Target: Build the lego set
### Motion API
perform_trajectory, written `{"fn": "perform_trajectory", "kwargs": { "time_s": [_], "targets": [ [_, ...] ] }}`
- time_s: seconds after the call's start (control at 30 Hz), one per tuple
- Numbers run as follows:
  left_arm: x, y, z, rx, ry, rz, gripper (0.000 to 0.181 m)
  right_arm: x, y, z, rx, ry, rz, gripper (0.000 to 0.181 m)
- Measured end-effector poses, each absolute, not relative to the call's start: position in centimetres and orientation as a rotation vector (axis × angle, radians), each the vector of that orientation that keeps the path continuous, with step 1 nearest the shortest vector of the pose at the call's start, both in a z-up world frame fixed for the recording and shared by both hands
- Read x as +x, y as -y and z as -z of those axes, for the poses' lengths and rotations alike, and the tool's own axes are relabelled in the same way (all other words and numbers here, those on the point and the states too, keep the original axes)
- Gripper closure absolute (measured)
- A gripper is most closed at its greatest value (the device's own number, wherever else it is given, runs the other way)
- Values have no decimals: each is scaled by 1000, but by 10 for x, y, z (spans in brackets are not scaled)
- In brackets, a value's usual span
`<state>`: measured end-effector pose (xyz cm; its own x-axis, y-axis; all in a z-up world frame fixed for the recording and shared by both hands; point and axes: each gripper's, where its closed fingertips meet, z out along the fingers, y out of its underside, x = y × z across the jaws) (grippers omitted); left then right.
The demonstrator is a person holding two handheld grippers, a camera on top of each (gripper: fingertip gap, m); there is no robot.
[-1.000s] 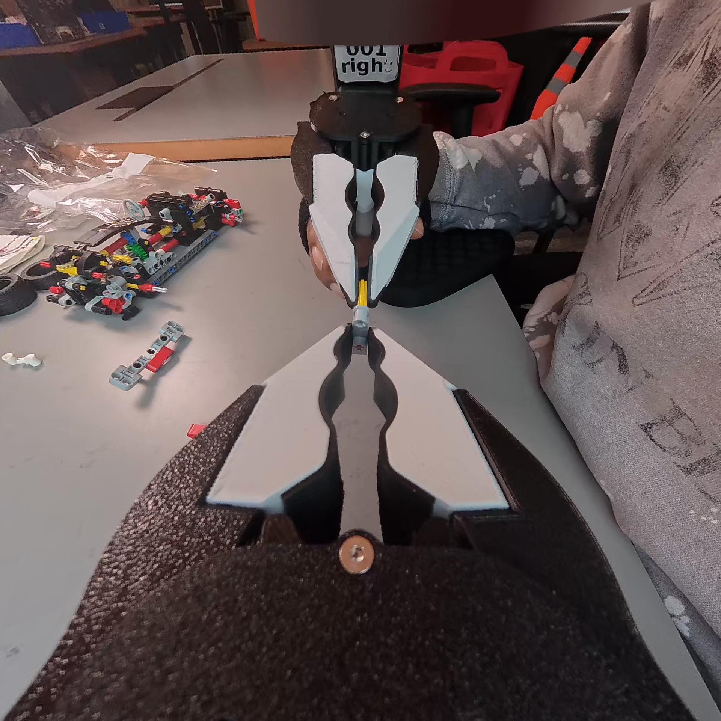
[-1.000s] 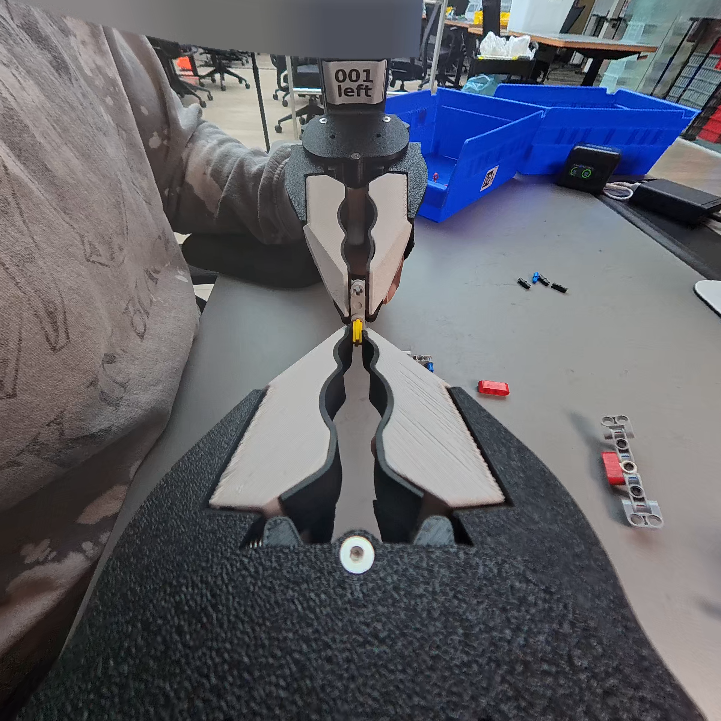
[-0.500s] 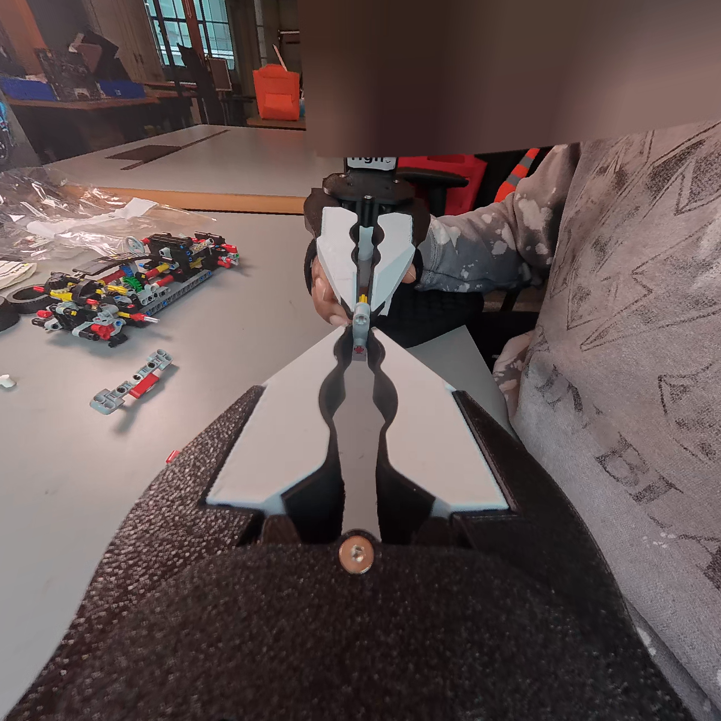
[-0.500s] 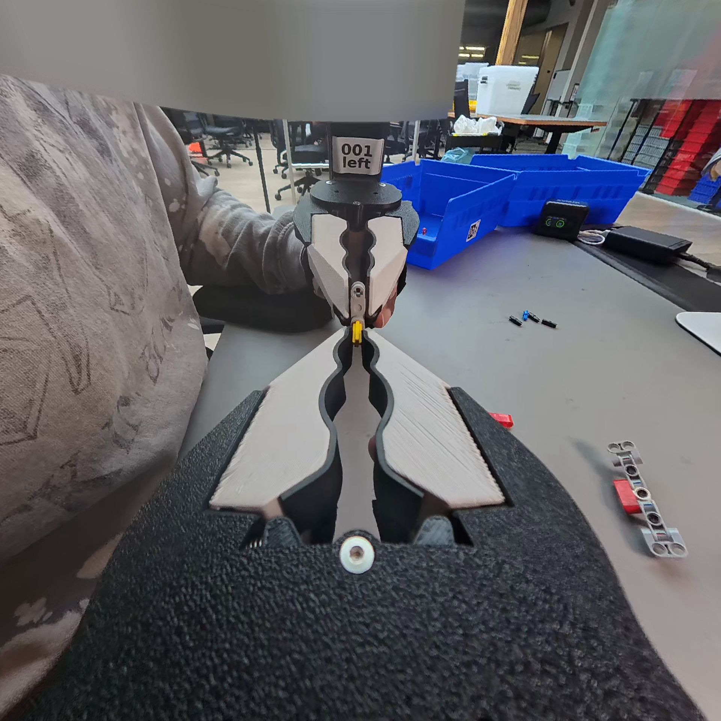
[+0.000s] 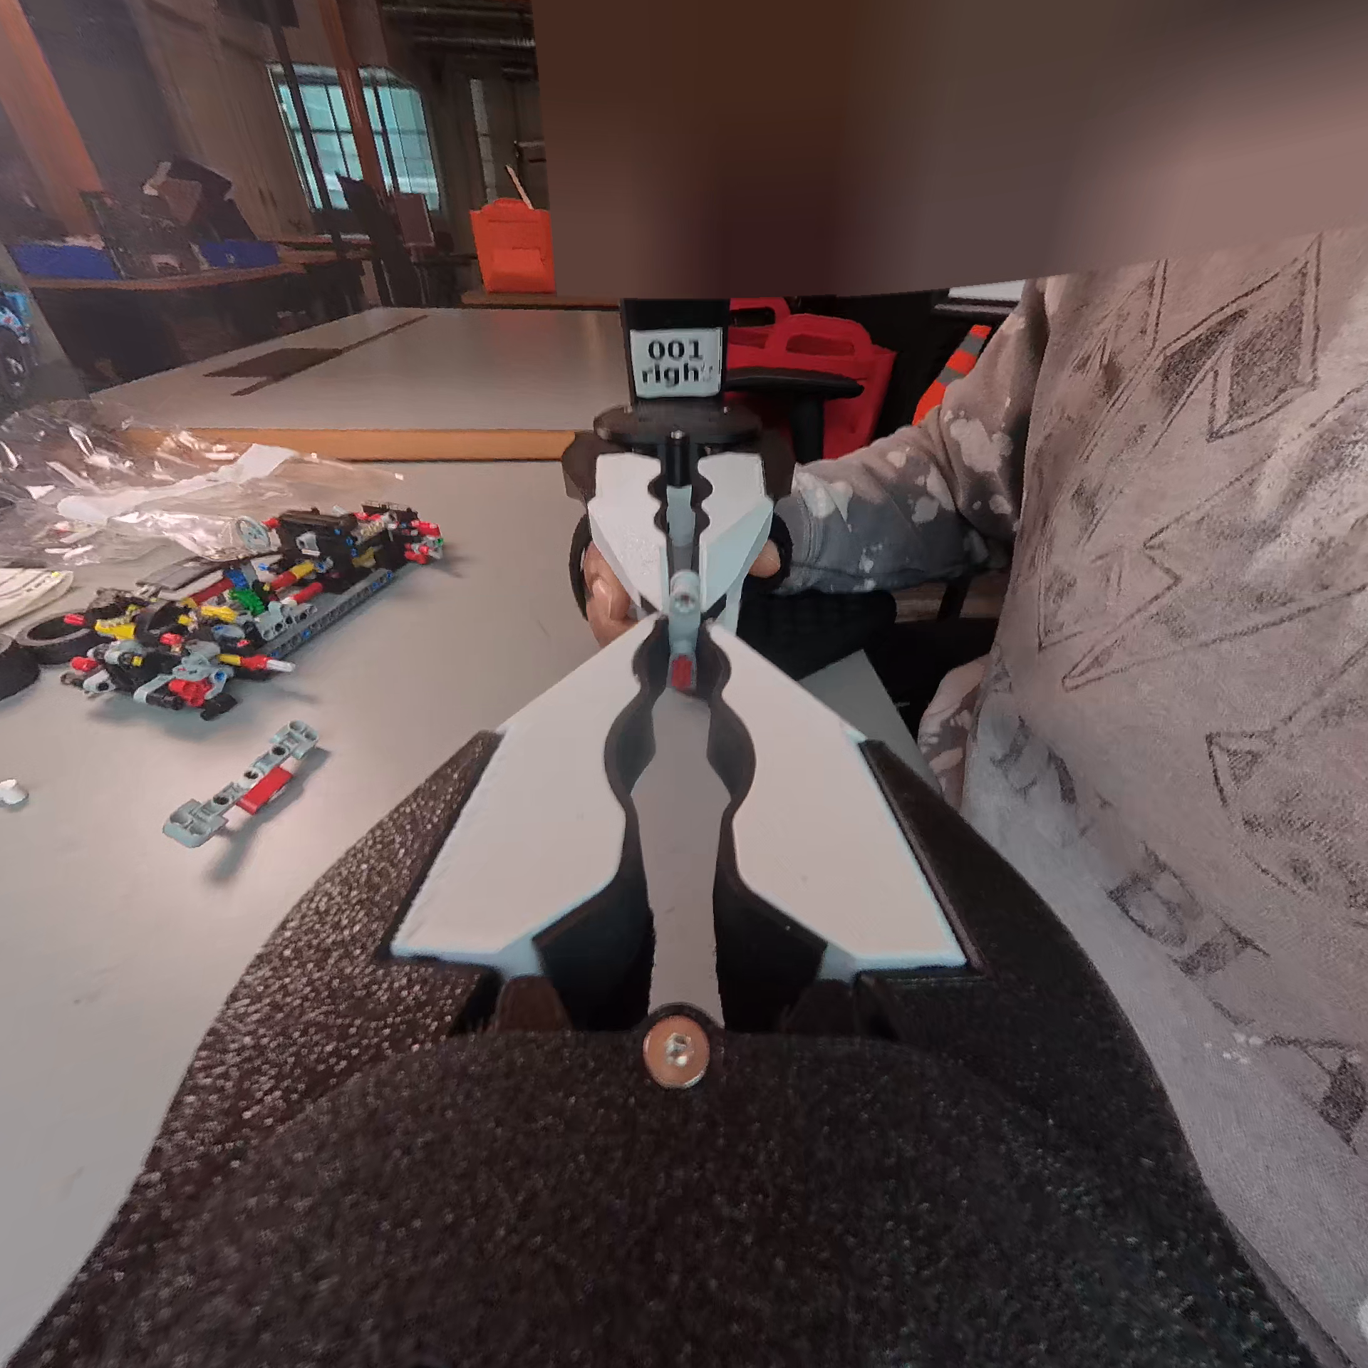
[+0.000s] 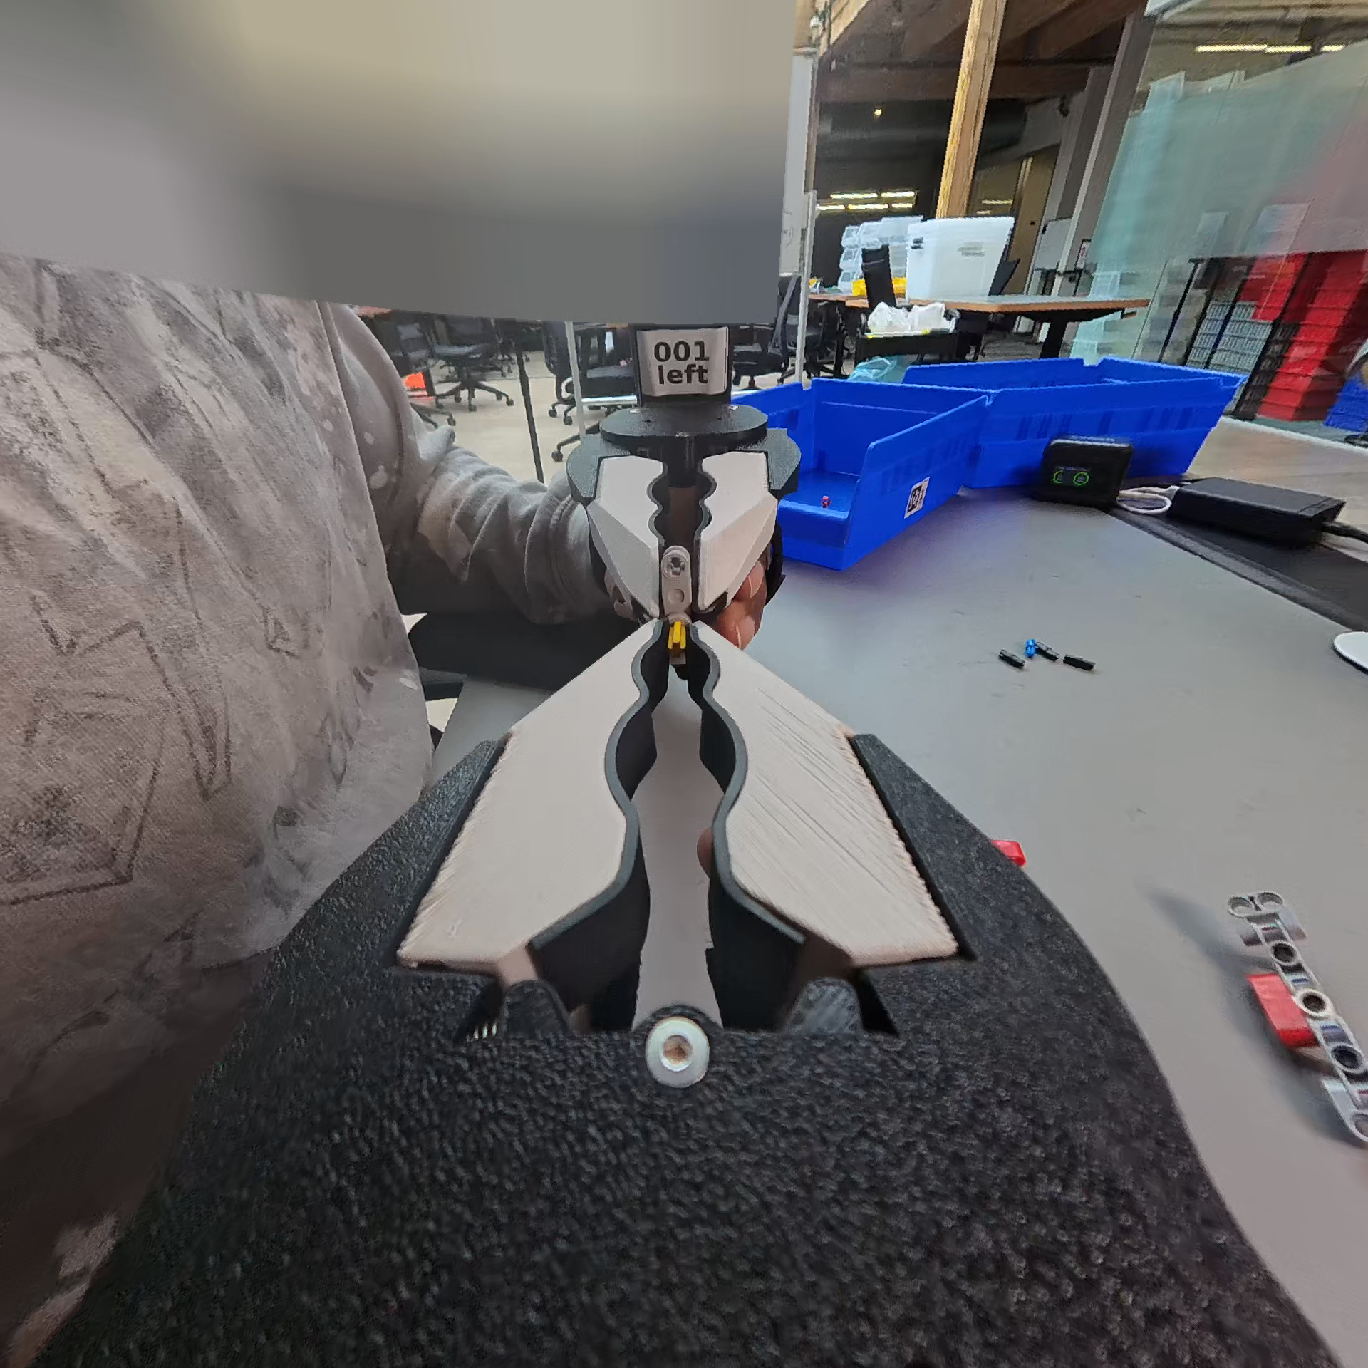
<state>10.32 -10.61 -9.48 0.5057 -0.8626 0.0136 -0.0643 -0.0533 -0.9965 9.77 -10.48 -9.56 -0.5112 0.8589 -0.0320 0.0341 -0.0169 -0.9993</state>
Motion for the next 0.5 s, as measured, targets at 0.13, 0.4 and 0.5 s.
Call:
{"fn": "perform_trajectory", "kwargs": {
  "time_s": [0.13,0.4,0.5],
  "targets": [
    [102,104,83,-1460,-830,778,176,96,102,82,-916,1552,-1615,180],
    [102,104,87,-1481,-843,803,176,97,102,87,-933,1560,-1652,180],
    [102,102,88,-1493,-865,761,176,98,100,87,-923,1586,-1626,180]
  ]
}}
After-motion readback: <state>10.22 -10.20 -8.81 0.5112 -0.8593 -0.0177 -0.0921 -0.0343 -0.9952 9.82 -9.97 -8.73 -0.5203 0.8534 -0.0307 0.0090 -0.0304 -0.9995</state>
